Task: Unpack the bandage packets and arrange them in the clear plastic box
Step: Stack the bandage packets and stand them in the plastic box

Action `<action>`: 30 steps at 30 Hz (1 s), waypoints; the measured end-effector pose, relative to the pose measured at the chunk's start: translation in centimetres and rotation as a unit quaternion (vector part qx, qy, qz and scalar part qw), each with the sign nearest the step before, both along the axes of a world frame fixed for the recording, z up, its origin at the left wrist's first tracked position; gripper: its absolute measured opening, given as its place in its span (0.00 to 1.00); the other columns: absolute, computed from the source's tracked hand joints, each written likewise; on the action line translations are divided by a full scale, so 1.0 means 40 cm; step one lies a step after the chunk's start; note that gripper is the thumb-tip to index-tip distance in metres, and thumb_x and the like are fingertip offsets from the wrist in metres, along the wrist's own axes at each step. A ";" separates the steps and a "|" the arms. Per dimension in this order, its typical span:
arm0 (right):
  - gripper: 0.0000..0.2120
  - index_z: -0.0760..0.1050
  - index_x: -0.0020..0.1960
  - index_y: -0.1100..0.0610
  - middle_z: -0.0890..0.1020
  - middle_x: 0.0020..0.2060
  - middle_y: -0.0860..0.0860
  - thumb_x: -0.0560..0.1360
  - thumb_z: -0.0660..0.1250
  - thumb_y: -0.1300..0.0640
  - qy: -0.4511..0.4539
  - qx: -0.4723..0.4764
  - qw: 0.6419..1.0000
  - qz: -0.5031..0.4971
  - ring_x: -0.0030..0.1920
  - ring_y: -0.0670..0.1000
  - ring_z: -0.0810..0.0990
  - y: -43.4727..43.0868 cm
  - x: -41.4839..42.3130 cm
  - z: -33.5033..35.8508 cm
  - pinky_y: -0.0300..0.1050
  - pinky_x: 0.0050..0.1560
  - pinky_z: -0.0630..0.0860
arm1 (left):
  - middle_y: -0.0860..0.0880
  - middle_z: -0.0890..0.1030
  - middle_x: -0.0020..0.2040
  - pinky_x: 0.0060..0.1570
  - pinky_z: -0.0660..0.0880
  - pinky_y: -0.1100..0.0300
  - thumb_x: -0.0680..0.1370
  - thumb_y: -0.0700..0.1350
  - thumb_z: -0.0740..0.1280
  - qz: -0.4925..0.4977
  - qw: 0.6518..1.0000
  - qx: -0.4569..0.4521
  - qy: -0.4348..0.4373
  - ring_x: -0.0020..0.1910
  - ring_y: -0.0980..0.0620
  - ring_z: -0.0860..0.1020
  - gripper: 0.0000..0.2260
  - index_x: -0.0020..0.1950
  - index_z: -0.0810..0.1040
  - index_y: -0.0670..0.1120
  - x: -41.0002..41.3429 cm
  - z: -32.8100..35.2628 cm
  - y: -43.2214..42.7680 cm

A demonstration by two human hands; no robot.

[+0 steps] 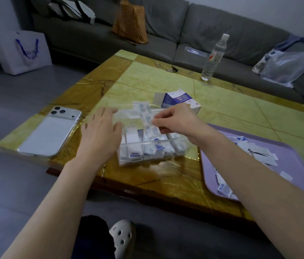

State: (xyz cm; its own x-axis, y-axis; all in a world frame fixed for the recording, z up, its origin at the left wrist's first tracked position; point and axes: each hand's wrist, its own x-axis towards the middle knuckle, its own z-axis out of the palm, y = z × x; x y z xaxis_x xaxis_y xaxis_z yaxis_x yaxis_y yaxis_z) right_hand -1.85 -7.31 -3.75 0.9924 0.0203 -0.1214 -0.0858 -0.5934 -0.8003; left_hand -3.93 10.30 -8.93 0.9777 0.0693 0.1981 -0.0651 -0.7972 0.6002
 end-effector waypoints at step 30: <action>0.08 0.75 0.44 0.59 0.81 0.39 0.54 0.74 0.69 0.54 -0.009 -0.334 0.938 0.095 0.43 0.53 0.81 0.153 0.072 -0.080 0.44 0.45 0.77 | 0.47 0.69 0.67 0.65 0.65 0.44 0.80 0.44 0.57 -0.026 0.996 -0.084 0.034 0.65 0.47 0.68 0.19 0.71 0.65 0.49 -0.023 -0.011 0.027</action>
